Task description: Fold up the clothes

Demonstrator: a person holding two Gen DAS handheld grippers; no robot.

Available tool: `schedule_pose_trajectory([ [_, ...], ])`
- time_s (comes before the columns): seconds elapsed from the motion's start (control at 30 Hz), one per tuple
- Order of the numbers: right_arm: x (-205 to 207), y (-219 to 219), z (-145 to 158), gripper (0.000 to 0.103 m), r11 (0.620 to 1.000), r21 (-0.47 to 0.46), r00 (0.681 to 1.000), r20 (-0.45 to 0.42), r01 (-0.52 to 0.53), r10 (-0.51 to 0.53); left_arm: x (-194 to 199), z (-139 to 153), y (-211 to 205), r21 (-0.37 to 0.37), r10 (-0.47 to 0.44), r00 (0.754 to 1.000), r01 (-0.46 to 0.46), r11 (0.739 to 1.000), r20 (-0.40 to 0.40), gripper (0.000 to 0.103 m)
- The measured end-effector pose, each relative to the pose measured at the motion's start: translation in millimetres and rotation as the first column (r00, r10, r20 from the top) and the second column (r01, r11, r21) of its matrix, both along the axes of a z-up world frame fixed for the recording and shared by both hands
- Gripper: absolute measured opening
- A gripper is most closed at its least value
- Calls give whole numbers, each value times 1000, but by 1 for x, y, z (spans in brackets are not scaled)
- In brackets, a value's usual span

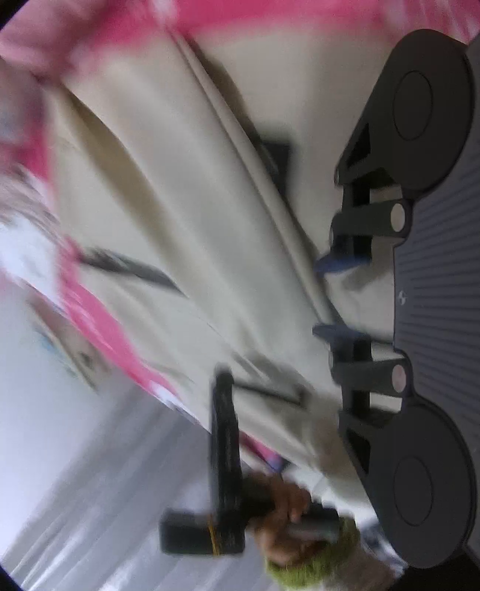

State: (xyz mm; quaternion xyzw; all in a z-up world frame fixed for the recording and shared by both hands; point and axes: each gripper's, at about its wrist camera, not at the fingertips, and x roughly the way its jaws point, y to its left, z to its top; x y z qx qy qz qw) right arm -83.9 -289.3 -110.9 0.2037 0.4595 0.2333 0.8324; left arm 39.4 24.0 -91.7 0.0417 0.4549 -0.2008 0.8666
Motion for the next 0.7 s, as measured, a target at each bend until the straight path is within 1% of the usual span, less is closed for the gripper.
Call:
schedule_pose_trajectory([
  [0.03,1,-18,0,41,997,8,997,-3,77,-77,11,3,-16,-3,-41,999,41,999,17,44],
  [0.07,4,-35,-4,41,986,40,987,-26,159,-158,21,5,-32,-3,-81,996,81,997,34,45],
  [0.13,12,-66,-17,41,939,129,946,-102,319,-307,39,2,-73,-15,-182,980,184,983,76,54],
  [0.2,17,-86,-31,41,877,198,895,-183,438,-406,54,-6,-117,6,-263,956,265,964,130,54],
  [0.23,19,-93,-39,41,847,227,872,-219,481,-437,62,-11,-141,27,-300,941,299,954,155,54],
  [0.33,24,-100,-58,41,780,301,830,-301,549,-469,86,-27,-196,81,-366,909,357,930,201,54],
  [0.4,25,-104,-64,41,750,329,814,-320,575,-484,96,-34,-222,123,-400,889,381,916,225,54],
  [0.5,25,-110,-68,41,718,359,801,-316,597,-508,103,-41,-243,175,-450,858,418,892,247,51],
  [0.53,24,-112,-69,40,711,367,800,-309,600,-515,106,-43,-245,173,-450,859,418,892,244,42],
  [0.57,24,-113,-69,36,708,376,801,-298,598,-519,110,-44,-247,164,-444,864,415,895,236,32],
  [0.6,24,-112,-70,20,711,378,805,-284,593,-521,113,-46,-248,156,-438,869,411,898,229,12],
  [0.63,25,-107,-71,12,720,373,811,-266,585,-521,118,-46,-244,114,-405,888,389,914,218,7],
  [0.67,25,-102,-73,10,730,368,817,-248,576,-520,125,-46,-235,40,-358,913,357,933,195,6],
  [0.7,24,-100,-73,7,738,361,822,-232,569,-520,135,-45,-222,-73,-300,943,313,947,146,5],
])
